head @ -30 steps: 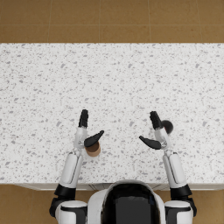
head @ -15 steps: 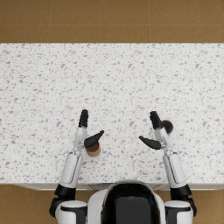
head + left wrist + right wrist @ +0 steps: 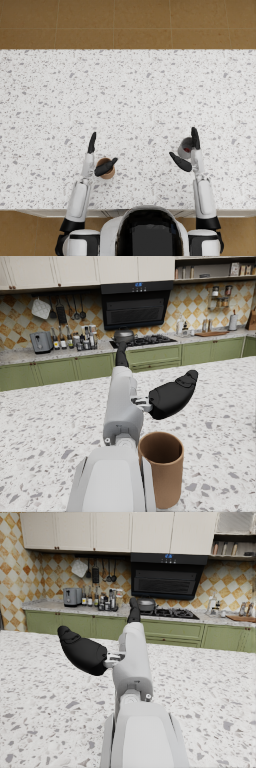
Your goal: Pick up two cups and pour the berry on the right into the cup on the left
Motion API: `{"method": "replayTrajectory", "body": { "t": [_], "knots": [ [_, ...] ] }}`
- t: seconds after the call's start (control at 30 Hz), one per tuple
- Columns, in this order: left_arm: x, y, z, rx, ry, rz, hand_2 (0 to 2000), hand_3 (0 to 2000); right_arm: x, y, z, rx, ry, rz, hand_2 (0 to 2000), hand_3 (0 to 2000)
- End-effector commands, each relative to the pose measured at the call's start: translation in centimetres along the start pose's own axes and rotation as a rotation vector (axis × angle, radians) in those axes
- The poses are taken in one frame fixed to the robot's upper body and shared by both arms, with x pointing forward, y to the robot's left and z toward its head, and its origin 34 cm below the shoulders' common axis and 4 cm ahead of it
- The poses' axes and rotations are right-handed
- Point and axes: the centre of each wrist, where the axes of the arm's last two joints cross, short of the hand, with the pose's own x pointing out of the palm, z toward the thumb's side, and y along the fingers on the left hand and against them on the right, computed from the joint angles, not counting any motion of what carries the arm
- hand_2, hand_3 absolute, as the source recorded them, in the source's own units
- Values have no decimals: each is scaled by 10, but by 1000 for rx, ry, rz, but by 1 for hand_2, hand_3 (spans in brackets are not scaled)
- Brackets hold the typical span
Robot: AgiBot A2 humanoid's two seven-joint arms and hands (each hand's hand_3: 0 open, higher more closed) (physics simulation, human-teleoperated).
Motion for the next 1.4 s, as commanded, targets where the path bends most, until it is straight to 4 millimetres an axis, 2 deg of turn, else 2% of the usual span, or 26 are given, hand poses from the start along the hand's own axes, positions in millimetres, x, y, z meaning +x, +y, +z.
{"method": "replayTrajectory", "body": {
  "t": [0.03, 0.17, 0.37, 0.5, 0.53, 0.63, 0.8, 0.83, 0.87, 1.03, 1.4],
  "knots": [
    [-7, -16, 2, -16, 37, 19, 0, 0, -15, 4, 2, -5, 39, -60, 0, 0],
    [-9, -36, -4, -74, 75, 25, 0, 0, -25, 14, 0, 12, 88, -108, 0, 0],
    [2, -60, -12, -151, 72, -26, 0, 0, -35, 29, -21, 111, 175, -154, 0, 0],
    [12, -71, -29, -233, 48, -67, 0, 0, -34, 35, -35, 172, 205, -154, 0, 0],
    [15, -75, -45, -296, 38, -75, 0, 0, -38, 34, -49, 224, 203, -162, 0, 0],
    [21, -79, -51, -322, 24, -95, 0, 0, -36, 34, -59, 257, 199, -158, 0, 0],
    [14, -73, -64, -344, 24, -39, 0, 0, -36, 31, -77, 315, 184, -159, 0, 0],
    [15, -71, -54, -307, 25, -43, 0, 0, -37, 29, -81, 327, 180, -164, 0, 0],
    [15, -72, -67, -351, 22, -39, 0, 0, -37, 29, -84, 338, 177, -164, 0, 0],
    [15, -71, -73, -373, 14, -36, 0, 0, -35, 26, -97, 378, 161, -167, 0, 0],
    [16, -68, -78, -379, -8, -19, 0, 0, -31, 18, -122, 460, 124, -160, 0, 0]
  ]
}}
